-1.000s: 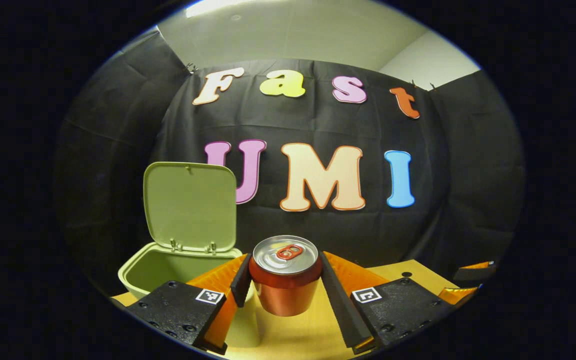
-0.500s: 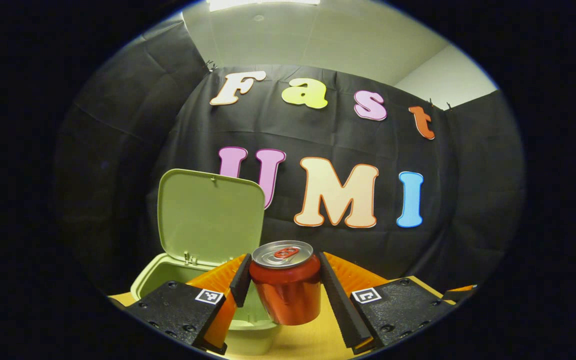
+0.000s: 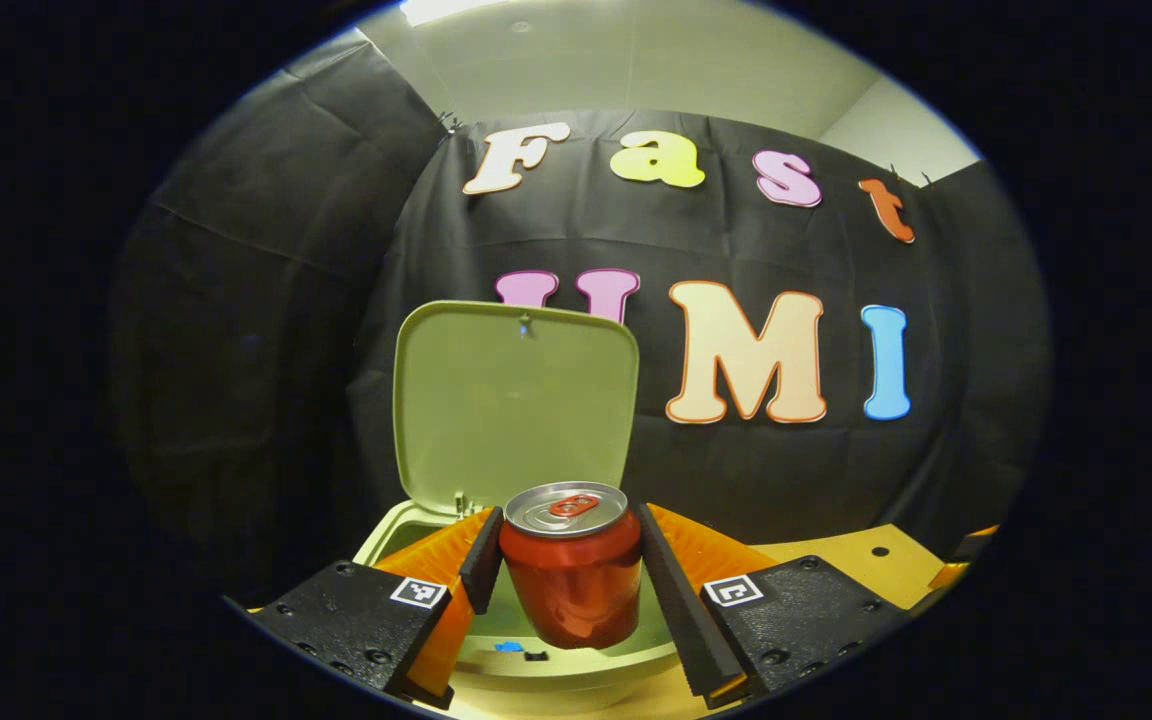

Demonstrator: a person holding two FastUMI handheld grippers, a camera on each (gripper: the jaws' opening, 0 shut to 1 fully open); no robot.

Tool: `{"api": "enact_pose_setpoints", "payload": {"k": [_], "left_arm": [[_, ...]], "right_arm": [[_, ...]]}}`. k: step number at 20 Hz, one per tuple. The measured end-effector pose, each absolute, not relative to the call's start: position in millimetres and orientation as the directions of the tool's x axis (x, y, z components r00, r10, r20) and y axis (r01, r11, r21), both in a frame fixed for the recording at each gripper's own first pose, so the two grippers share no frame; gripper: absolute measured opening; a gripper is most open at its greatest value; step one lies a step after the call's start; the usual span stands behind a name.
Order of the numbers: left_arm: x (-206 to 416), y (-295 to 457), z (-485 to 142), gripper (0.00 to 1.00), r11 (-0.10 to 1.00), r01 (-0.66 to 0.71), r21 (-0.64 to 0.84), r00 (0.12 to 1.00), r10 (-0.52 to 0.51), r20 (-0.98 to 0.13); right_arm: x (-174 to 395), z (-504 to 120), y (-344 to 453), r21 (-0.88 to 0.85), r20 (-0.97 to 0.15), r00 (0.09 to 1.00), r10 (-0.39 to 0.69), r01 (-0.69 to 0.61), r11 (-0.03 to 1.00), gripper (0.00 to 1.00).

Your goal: Press the lid of the desktop garbage bin to open it, pick up the crumpled paper on the desktop and throw it into the bin, then pick up the pop can on the desktop and drop it into the bin, and finally close the garbage bin lid.

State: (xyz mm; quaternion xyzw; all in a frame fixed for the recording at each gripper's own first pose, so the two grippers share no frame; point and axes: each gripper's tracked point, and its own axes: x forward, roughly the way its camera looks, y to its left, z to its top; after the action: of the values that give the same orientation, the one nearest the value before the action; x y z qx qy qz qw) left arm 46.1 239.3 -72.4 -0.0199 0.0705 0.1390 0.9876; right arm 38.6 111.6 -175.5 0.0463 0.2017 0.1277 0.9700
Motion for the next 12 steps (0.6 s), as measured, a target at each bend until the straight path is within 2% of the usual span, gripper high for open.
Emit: {"api": "enact_pose_setpoints", "payload": {"k": [5, 6, 8, 12], "left_arm": [[37.9, 252.5, -90.8, 0.77, 0.95, -0.313, -0.013, 0.936, 0.306, -0.172], [36.4, 253.1, -89.5, 0.86, 0.949, -0.316, -0.014, 0.936, 0.309, -0.172], [34.7, 254.4, -77.9, 0.9, 0.95, -0.313, -0.006, 0.939, 0.309, -0.149], [40.7, 262.2, -29.5, 0.88, 0.948, -0.314, 0.046, 0.945, 0.317, -0.079]], "right_arm": [[32.0, -176.2, 117.9, 0.127, -0.388, 0.881, 0.27, -0.239, 0.963, 0.98], [30.4, -174.6, 118.8, 0.125, -0.387, 0.882, 0.27, -0.24, 0.963, 0.98], [29.2, -170.2, 121.5, 0.121, -0.377, 0.886, 0.269, -0.241, 0.963, 0.98], [28.8, -163.4, 131.8, 0.119, -0.36, 0.894, 0.266, -0.238, 0.964, 0.98]]}}
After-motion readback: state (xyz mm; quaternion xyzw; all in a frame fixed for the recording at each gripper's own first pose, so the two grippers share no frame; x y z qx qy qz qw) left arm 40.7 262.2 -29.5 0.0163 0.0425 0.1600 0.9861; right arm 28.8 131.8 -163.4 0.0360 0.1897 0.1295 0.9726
